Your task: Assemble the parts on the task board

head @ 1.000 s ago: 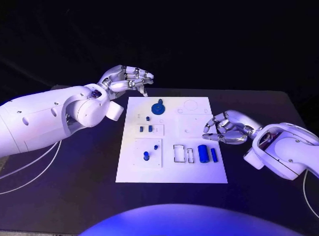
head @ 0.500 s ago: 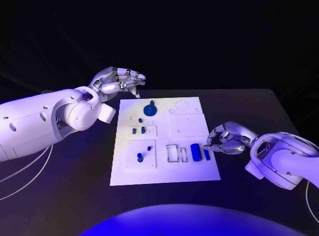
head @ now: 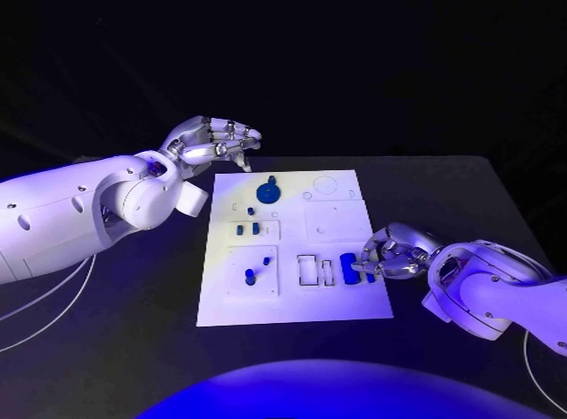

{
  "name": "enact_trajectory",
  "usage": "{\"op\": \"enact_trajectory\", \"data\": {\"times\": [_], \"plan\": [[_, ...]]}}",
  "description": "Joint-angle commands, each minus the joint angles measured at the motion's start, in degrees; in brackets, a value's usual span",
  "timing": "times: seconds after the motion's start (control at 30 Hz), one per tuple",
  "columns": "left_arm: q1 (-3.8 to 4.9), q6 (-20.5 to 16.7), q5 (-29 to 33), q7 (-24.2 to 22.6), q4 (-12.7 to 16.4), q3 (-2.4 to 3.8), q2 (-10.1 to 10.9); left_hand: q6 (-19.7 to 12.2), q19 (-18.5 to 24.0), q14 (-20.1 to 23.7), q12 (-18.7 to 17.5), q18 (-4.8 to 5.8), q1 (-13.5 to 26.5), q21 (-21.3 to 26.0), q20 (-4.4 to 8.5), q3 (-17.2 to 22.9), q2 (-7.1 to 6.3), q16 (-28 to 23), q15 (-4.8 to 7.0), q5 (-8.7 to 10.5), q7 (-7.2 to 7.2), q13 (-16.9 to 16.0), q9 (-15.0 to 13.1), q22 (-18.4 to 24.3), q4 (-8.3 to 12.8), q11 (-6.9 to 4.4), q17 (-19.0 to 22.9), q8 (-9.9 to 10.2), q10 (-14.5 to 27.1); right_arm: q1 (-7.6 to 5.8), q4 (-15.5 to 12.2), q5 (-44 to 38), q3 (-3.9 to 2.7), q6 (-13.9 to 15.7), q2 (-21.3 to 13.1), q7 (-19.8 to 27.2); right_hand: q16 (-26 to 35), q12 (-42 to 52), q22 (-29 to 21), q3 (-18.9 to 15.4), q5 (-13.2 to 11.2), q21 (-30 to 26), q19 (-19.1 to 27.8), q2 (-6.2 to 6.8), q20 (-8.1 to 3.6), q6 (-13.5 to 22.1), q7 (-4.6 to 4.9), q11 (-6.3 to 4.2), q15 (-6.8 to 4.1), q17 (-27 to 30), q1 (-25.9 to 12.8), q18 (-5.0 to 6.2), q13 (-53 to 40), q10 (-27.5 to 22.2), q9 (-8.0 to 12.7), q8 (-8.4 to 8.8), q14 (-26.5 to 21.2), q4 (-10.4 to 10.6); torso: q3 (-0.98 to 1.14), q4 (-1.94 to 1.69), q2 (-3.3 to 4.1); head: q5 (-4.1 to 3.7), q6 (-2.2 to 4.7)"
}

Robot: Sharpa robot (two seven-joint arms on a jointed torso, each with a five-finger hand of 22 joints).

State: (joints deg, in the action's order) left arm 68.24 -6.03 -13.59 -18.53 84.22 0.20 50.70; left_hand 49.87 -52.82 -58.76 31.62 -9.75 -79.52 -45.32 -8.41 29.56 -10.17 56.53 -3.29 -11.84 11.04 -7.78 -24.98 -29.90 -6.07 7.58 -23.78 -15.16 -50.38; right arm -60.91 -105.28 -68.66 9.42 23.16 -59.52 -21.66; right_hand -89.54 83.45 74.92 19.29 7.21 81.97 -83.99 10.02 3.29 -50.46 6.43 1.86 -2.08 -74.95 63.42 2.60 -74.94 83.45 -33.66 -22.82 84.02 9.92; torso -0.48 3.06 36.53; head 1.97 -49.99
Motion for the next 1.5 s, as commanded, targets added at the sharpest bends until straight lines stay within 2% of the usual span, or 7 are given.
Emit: {"op": "enact_trajectory", "data": {"times": [0.03, 0.2, 0.47, 0.97, 1.2, 1.3, 1.5], "plan": [[0.01, 0.7, -0.1, -0.6, 0.2, 0.01, 0.0, -0.3, 0.0, 0.3, -0.3, -0.71, 0.4, 0.2, -0.34, -0.1, -0.05, -0.1, -0.11, -0.18, 0.01, 0.1, -0.1, 0.1, 0.3, -0.01, 0.0, 0.3, 0.3, 0.18, 0.4, -2.2, -0.01, -0.1, 0.5, -2.3, -0.3, -0.4, 9.2, -0.3, -0.1, 0.2, -4.1, 0.15, -0.16, 0.1, -0.19, -0.19, -0.42, -14.6, -0.7, -0.77, -5.0, -0.2, -0.2, -0.2, 5.9, 0.7, 0.0, 0.0, 0.04, 0.24, -0.01], [0.01, 0.7, -0.1, -0.6, 0.3, 0.01, 0.0, -0.2, 0.1, 0.3, -0.3, -0.71, 0.5, 0.3, -0.37, -0.2, -0.03, -0.1, -0.12, -0.2, -0.01, 0.1, -0.1, 0.1, 0.3, -0.02, -0.1, 0.2, 0.3, 0.43, 0.9, -2.8, -0.01, -0.2, 1.4, -2.2, -0.3, -0.5, 9.3, -1.9, 0.5, 0.3, -4.0, 0.46, -0.23, 0.1, -0.37, -0.34, -0.53, -14.6, -1.3, -0.77, -5.1, -0.3, -1.0, -0.69, 5.9, 2.0, -0.02, 0.09, 0.02, 0.66, -0.01], [0.01, 0.8, -0.1, -0.5, 0.3, 0.01, 0.0, -0.2, 0.1, 0.3, -0.3, -0.71, 0.5, 0.3, -0.37, -0.2, -0.03, -0.1, -0.12, -0.2, -0.01, 0.1, -0.1, 0.1, 0.3, -0.02, -0.1, 0.2, 0.3, 0.6, 1.6, -3.7, -0.01, -0.5, 2.5, -2.3, -0.3, -0.6, 9.3, -2.3, 0.5, 0.3, -4.0, 0.44, -0.27, -0.2, -0.52, -0.45, -0.6, -14.6, -1.2, -0.77, -5.1, -0.3, -1.4, -1.09, 5.9, 2.3, 0.02, 0.04, -0.03, 0.88, -0.01], [0.01, 0.9, -0.1, -0.4, 0.4, 0.01, 0.2, -0.2, 0.1, 0.3, -0.3, -0.7, 0.8, 0.4, -0.4, -0.2, 0.11, -0.1, -0.16, -0.23, 0.01, 0.1, -0.2, 0.2, 0.0, 0.01, -0.1, 0.2, 0.3, 1.95, 4.3, -6.1, 0.06, -5.7, 5.2, -3.9, -0.2, -1.1, 9.2, -2.9, 0.4, 0.1, -4.0, 0.4, -0.35, -0.6, -0.71, -0.6, -0.72, -14.4, -0.9, -0.73, -4.6, -0.7, -2.0, -1.67, 5.8, 2.6, 0.1, 0.09, 0.04, 1.48, -0.01], [0.01, 0.9, -0.1, -0.3, 0.4, 0.01, 0.3, -0.3, 0.1, 0.3, -0.3, -0.7, 0.9, 0.4, -0.42, -0.2, 0.15, -0.1, -0.17, -0.23, 0.01, 0.1, -0.2, 0.2, 0.0, 0.02, -0.1, 0.2, 0.3, 2.49, 4.6, -7.1, 0.1, -6.6, 5.8, -4.3, -0.2, -1.3, 9.3, -3.3, 0.4, 0.2, -4.0, 0.3, -0.46, -0.9, -0.93, -0.79, -0.87, -14.5, 0.0, -0.76, -4.5, -0.9, -2.7, -2.3, 5.9, 2.5, 0.08, 0.11, -0.01, 1.55, -0.01], [0.01, 0.9, -0.1, -0.3, 0.4, 0.01, 0.3, -0.3, 0.1, 0.3, -0.3, -0.7, 0.9, 0.4, -0.42, -0.2, 0.15, -0.1, -0.17, -0.23, 0.01, 0.1, -0.2, 0.2, 0.0, 0.02, -0.1, 0.2, 0.3, 2.59, 4.6, -7.3, 0.11, -5.6, 5.8, -4.3, -0.2, -1.2, 9.5, -3.1, 0.8, 0.4, -4.0, -0.36, -0.57, -1.0, -1.07, -0.93, -1.0, -14.6, 1.1, -0.8, -4.6, -0.7, -3.3, -2.73, 5.9, 2.3, 0.06, 0.13, -0.03, 1.61, -0.01], [0.01, 0.9, -0.1, -0.3, 0.4, 0.01, 0.4, -0.3, 0.1, 0.3, -0.3, -0.7, 0.9, 0.4, -0.42, -0.2, 0.15, -0.1, -0.17, -0.23, 0.01, 0.1, -0.2, 0.2, 0.0, 0.02, -0.1, 0.2, 0.3, 2.66, 4.1, -7.1, 0.11, -1.4, 5.4, -3.6, -0.4, -0.9, 9.9, -1.0, 0.0, 0.9, -4.1, -3.07, -0.91, -1.7, -1.65, -1.45, -1.42, -14.8, 3.7, -0.9, -5.3, -0.2, -4.7, -3.78, 5.9, 1.7, 0.09, 0.16, 0.01, 1.61, -0.01]]}}
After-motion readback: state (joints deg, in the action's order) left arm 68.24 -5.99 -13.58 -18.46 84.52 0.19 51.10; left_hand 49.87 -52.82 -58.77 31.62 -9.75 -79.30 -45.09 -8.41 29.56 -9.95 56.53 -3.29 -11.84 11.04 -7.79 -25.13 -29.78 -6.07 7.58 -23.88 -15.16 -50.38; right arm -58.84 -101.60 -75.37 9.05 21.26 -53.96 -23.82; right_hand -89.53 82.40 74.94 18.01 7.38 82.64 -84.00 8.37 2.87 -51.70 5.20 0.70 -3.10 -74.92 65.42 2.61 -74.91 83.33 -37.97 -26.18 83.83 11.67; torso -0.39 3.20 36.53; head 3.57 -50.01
